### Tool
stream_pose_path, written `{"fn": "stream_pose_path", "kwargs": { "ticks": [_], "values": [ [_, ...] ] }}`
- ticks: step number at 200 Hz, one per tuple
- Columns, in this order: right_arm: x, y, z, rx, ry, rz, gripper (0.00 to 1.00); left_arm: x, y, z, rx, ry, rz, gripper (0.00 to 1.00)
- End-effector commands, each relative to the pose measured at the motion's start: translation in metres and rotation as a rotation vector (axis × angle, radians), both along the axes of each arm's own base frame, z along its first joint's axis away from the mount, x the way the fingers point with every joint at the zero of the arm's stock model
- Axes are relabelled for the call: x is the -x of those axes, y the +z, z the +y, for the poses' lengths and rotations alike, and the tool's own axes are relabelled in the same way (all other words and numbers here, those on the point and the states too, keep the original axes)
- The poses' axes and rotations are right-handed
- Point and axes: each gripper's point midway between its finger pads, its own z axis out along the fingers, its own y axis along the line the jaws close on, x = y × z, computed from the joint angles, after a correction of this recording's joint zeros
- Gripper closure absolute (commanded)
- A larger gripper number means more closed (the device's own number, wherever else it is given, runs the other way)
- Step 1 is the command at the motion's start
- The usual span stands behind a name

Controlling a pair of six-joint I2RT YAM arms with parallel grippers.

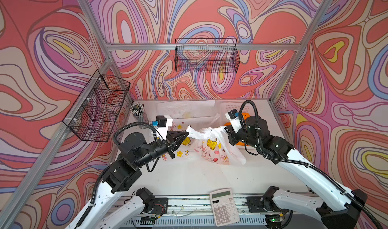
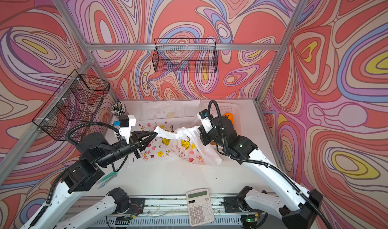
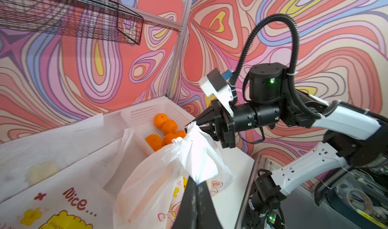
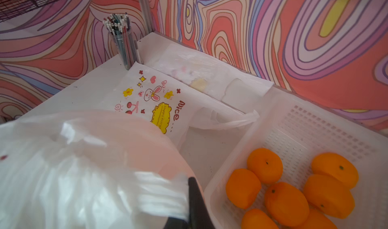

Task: Place the oranges into plastic bags & tie knots
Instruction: Pick up the plastic bag at the center of the board, then place the plastic bag at the center of the board.

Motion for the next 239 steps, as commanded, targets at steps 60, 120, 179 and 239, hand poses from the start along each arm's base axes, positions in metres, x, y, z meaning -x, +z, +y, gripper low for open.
{"fn": "stream_pose_path", "kwargs": {
  "ticks": [60,120,179,239],
  "values": [
    [0.007,-0.052,-0.078,0.081,-0.384,0.138,1.0,0.023,-0.051,-0.073,-0.096,-0.174,0.061,1.0],
    [0.015,-0.111,-0.101,0.059,-0.48,0.236,1.0,0.007,-0.131,-0.088,-0.209,-0.116,0.229,1.0],
    [0.01,-0.072,-0.107,0.044,-0.497,0.179,0.56,-0.012,-0.131,-0.067,-0.263,0.034,0.184,0.67],
    [0.018,-0.002,-0.117,0.026,-0.51,0.12,0.09,-0.048,-0.051,-0.001,-0.201,0.265,0.16,0.19]
  ]
}}
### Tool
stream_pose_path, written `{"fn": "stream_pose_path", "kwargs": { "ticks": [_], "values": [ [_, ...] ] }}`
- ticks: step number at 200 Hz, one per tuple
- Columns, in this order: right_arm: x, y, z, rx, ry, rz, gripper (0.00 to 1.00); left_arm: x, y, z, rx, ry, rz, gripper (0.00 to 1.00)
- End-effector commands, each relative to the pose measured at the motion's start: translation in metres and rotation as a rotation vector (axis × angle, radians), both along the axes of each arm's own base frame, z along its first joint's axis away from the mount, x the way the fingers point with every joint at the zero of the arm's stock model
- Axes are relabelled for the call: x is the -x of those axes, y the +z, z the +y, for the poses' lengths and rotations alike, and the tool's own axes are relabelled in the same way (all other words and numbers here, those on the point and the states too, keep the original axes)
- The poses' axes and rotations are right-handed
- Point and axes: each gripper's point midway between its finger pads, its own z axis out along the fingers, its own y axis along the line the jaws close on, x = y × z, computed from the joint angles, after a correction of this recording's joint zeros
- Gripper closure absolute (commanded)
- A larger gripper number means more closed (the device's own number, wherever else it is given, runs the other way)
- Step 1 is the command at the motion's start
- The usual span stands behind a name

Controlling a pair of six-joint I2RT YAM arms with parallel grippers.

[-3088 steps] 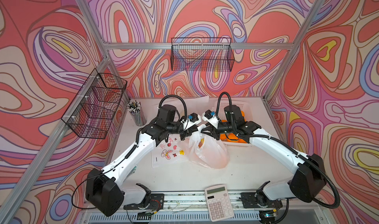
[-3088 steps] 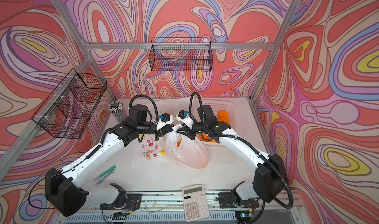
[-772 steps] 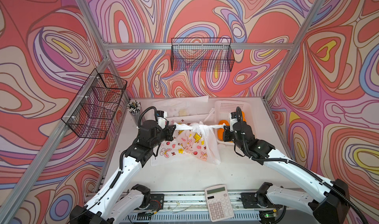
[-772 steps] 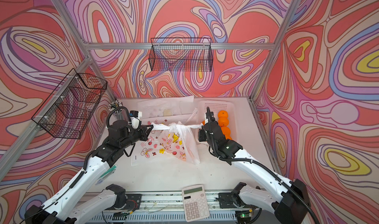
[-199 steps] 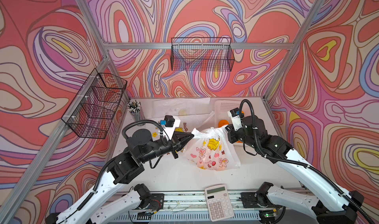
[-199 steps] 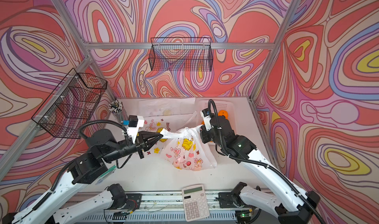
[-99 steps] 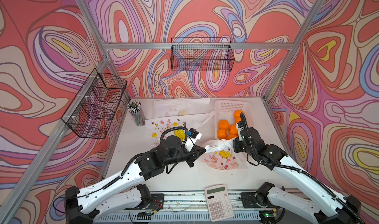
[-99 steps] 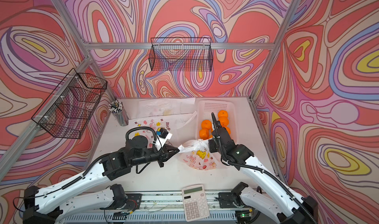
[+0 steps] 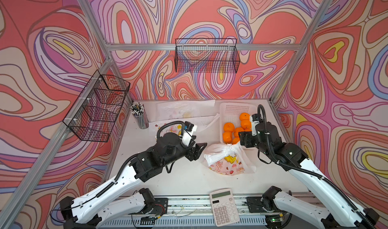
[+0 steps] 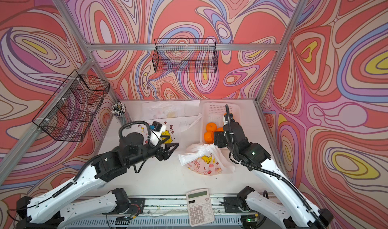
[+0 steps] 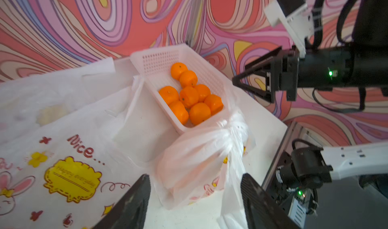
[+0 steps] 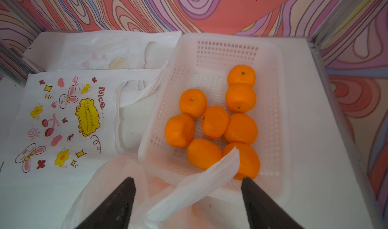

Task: Place the oranges into plastic bags & tie knots
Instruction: Place the plastic bag at the center of the board, then pick up the plastic bag at the center of the board.

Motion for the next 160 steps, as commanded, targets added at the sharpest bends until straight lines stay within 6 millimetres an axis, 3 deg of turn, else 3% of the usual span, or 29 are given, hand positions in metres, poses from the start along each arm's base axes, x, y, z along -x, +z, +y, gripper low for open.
{"fn": "stream_pose_path", "kwargs": {
  "ticks": [1,21,41,72,105,137,160],
  "values": [
    [0.008,0.018,-0.013,0.023,-0.031,0.003,0.08,-0.011,0.023,0.033,0.015,0.103,-0.004,0.19],
    [-0.001,0.041,-0.008,0.006,-0.033,-0.041,0.05,-0.033,0.021,0.054,0.008,0.211,0.048,0.17],
    [-0.019,0.048,0.011,-0.004,0.014,-0.051,0.03,-0.055,-0.014,0.055,-0.068,0.268,0.193,0.2],
    [-0.054,0.032,0.041,0.008,0.074,-0.026,0.02,-0.079,-0.082,0.04,-0.163,0.323,0.378,0.21],
    [-0.08,0.01,0.067,-0.048,0.129,0.006,0.02,-0.106,-0.138,0.019,-0.194,0.361,0.495,0.21],
    [-0.091,-0.012,0.073,-0.049,0.132,0.043,0.02,-0.131,-0.181,0.006,-0.265,0.393,0.558,0.21],
    [-0.094,-0.021,0.064,-0.051,0.11,0.053,0.02,-0.146,-0.207,0.005,-0.342,0.441,0.587,0.21]
  ]
}}
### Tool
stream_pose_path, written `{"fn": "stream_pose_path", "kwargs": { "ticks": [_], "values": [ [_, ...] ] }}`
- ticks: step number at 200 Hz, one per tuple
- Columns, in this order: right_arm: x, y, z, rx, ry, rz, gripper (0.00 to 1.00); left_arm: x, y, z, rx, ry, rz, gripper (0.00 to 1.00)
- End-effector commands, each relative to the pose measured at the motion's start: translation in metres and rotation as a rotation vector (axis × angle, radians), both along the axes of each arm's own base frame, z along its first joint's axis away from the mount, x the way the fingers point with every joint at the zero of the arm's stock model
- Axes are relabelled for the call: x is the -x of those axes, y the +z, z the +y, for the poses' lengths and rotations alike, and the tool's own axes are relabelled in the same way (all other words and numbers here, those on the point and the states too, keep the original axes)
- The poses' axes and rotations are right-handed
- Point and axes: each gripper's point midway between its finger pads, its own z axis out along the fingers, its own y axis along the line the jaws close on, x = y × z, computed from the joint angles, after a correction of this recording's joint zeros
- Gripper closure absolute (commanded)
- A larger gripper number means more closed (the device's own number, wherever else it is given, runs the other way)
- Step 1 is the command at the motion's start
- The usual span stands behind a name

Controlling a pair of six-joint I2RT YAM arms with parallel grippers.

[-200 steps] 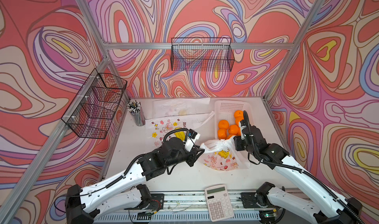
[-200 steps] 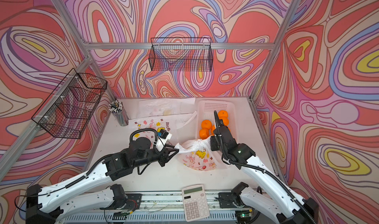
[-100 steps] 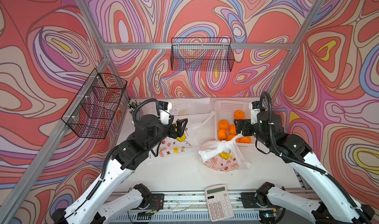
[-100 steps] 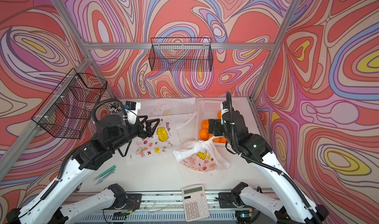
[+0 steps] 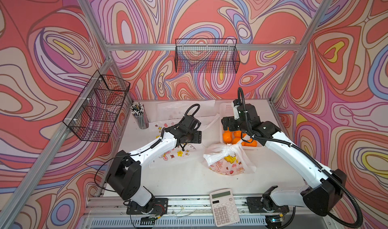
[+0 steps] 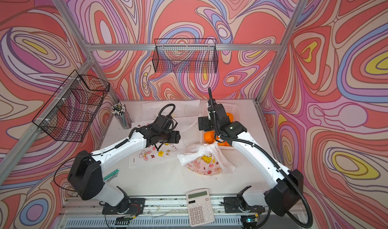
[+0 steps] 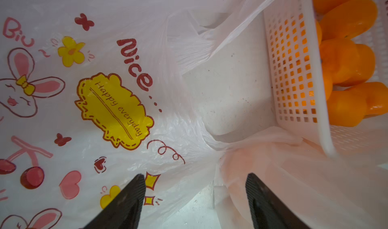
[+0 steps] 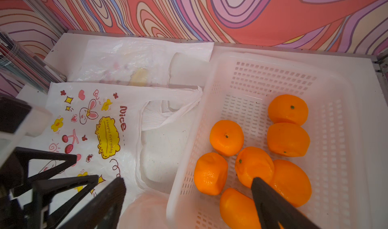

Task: Place the oranges into plastic bags & tie knots
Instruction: Pick up the plastic bag at the center of the board.

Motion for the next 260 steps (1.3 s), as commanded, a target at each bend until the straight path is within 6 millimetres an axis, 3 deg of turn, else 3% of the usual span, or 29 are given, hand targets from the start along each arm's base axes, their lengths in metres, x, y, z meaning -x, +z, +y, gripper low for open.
{"fn": "stream_pose_path", "kwargs": {
  "ticks": [1,53,133,198,241,260],
  "values": [
    [-0.005,-0.003,-0.004,-0.027,-0.007,-0.009,0.02,-0.024,-0.004,-0.001,-0.032,0.06,-0.02,0.21],
    [-0.006,-0.015,-0.026,-0.02,-0.05,0.01,0.02,-0.05,-0.038,-0.021,-0.067,0.039,0.02,0.29],
    [-0.003,-0.03,-0.043,-0.002,-0.076,0.04,0.02,-0.057,-0.08,-0.014,-0.148,0.067,0.075,0.41],
    [-0.001,-0.03,-0.045,-0.004,-0.082,0.042,0.02,-0.058,-0.093,-0.013,-0.13,0.063,0.093,0.61],
    [0.0,-0.03,-0.048,-0.002,-0.089,0.042,0.02,-0.058,-0.103,-0.014,-0.13,0.061,0.11,0.62],
    [0.001,-0.031,-0.048,0.001,-0.09,0.044,0.02,-0.057,-0.105,-0.015,-0.126,0.062,0.113,0.68]
  ]
}}
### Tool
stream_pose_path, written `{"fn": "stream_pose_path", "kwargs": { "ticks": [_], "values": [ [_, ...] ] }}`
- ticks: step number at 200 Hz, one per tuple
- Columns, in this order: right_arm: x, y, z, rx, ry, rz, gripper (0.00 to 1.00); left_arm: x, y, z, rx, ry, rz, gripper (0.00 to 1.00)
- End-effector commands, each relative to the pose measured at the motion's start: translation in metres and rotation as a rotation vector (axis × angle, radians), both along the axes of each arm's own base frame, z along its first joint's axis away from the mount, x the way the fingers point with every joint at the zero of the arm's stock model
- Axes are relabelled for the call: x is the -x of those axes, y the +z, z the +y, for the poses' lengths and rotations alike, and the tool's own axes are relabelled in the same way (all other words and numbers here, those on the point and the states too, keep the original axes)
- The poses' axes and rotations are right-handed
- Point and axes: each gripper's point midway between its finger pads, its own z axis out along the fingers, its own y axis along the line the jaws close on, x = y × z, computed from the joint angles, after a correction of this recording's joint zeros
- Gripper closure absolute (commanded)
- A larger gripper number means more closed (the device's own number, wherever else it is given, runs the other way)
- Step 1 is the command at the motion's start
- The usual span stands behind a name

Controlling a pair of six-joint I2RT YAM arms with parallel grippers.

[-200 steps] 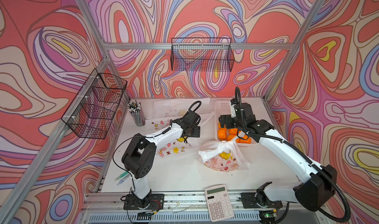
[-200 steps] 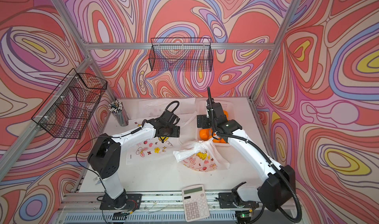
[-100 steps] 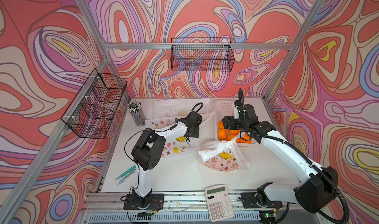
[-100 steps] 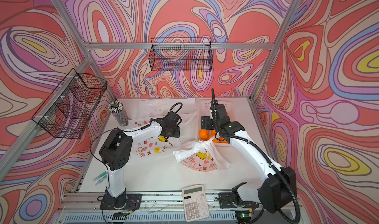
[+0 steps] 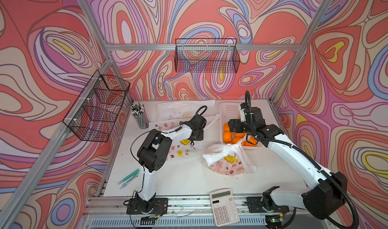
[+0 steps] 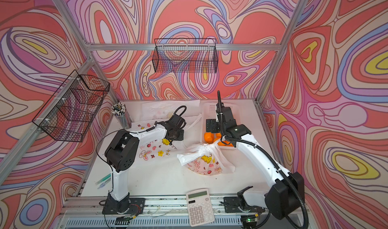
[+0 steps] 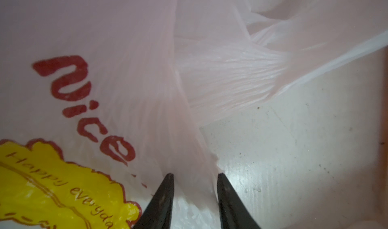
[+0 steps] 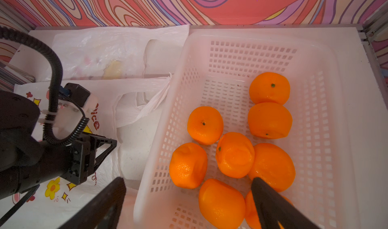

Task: Place the oranges into plastic bags & tie knots
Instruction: Pick up the plastic bag at the center of the board.

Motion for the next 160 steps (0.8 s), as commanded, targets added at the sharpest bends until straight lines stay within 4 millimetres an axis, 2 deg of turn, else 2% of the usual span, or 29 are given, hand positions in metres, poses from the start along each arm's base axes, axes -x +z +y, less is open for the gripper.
{"fn": "stream_pose_path", "kwargs": {
  "ticks": [1,22,54,104,131,160],
  "values": [
    [0.004,0.001,-0.005,0.004,-0.007,-0.002,0.02,0.001,-0.008,0.002,0.001,0.009,0.014,0.68],
    [0.005,0.001,-0.006,0.005,-0.01,-0.003,0.02,0.001,-0.003,0.005,-0.005,0.01,-0.003,0.78],
    [0.004,0.001,-0.007,0.01,-0.011,-0.005,0.02,0.003,0.008,0.012,-0.005,0.01,-0.028,1.0],
    [0.001,0.007,-0.018,0.001,-0.019,-0.01,0.02,0.008,0.061,0.039,0.071,0.02,-0.11,1.0],
    [-0.002,0.005,-0.024,-0.028,-0.014,0.004,0.02,0.011,0.099,0.057,0.164,0.017,-0.164,1.0],
    [-0.008,0.0,-0.02,-0.096,0.026,0.031,0.02,0.016,0.146,0.073,0.298,0.007,-0.245,1.0]
  ]
}}
